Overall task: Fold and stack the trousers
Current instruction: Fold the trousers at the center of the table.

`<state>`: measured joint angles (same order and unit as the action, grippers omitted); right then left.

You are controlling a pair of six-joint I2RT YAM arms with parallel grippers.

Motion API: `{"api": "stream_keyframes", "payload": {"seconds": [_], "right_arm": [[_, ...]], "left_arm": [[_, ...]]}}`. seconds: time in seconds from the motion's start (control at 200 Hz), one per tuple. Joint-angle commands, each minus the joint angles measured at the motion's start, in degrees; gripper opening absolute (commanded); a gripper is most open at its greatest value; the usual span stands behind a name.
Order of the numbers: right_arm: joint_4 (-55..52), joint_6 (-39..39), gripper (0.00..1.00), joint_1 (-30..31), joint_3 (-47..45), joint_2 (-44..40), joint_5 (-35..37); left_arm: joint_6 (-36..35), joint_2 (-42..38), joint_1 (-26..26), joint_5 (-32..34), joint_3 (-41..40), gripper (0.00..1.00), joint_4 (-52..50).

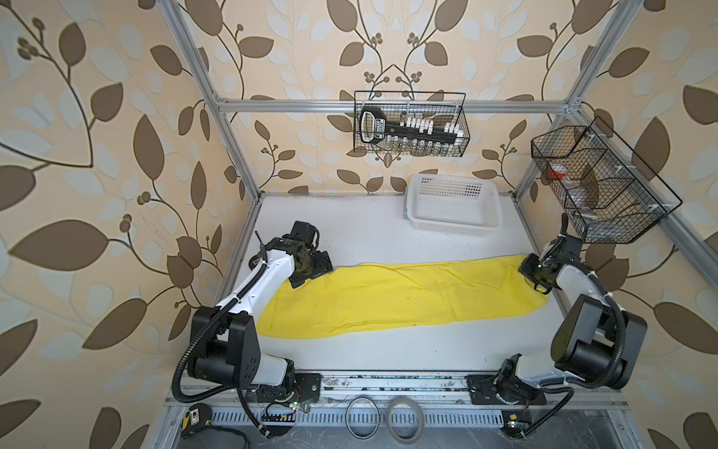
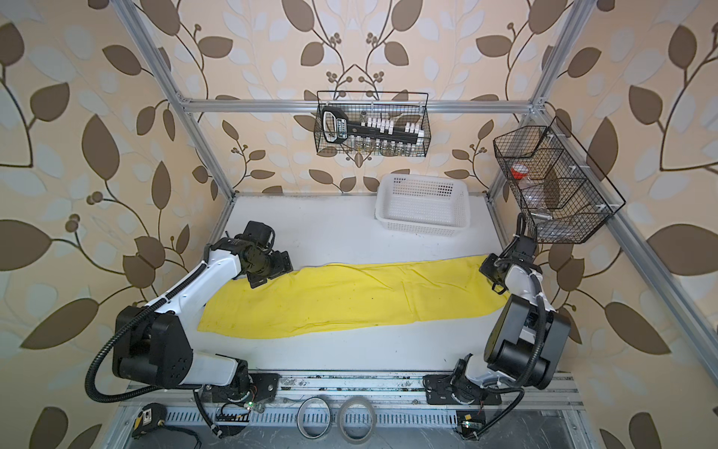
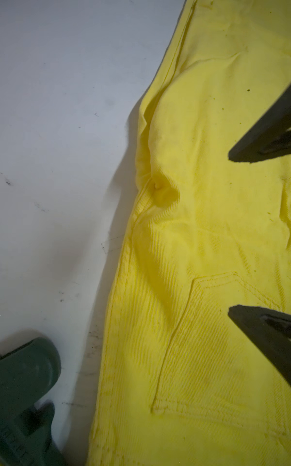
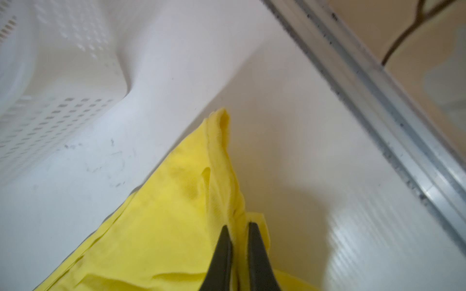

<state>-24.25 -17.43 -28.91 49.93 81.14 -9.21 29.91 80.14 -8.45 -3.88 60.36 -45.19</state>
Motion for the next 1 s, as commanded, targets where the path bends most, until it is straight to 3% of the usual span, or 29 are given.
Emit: {"api": "stream_keyframes", "payload": {"seconds": [0.0,0.065,0.175,0.335,0.48,0.75,0.995], "right_arm": [[-0.95,-6.68,0.0,3.72,-1.37,-6.94,-1.24],[-2.55,-8.39,0.0,7.35,-1.26,-10.16,1.79],[-3.97,-13.08,0.0,11.16,-0.82,-14.17,0.11],[-9.42,-17.26,0.0,20.91,4.04,-18.46,8.01],[-13.57,-24.76,0.0,33.51,7.25,-19.51,14.96],[-18.39,-40.9,0.0,56.46,11.04,-15.81,28.22],[-20.66,-53.17,0.0,75.2,18.69,-3.72,38.98]], "left_arm": [[-1.9,-3.01,0.96,1.7,0.3,0.9,-1.92],[-2.11,-3.3,1.4,1.54,0.35,0.9,-2.22],[-2.15,-3.94,1.66,1.49,-0.11,0.9,-2.18],[-1.62,-4.55,1.72,1.35,-0.68,0.89,-2.17],[-1.87,-4.91,1.86,2.21,-0.53,0.89,-2.83],[-2.57,-5.85,2.03,2.93,-0.45,0.9,-3.72],[-2.56,-6.56,2.29,1.86,-1.49,0.89,-3.24]]}}
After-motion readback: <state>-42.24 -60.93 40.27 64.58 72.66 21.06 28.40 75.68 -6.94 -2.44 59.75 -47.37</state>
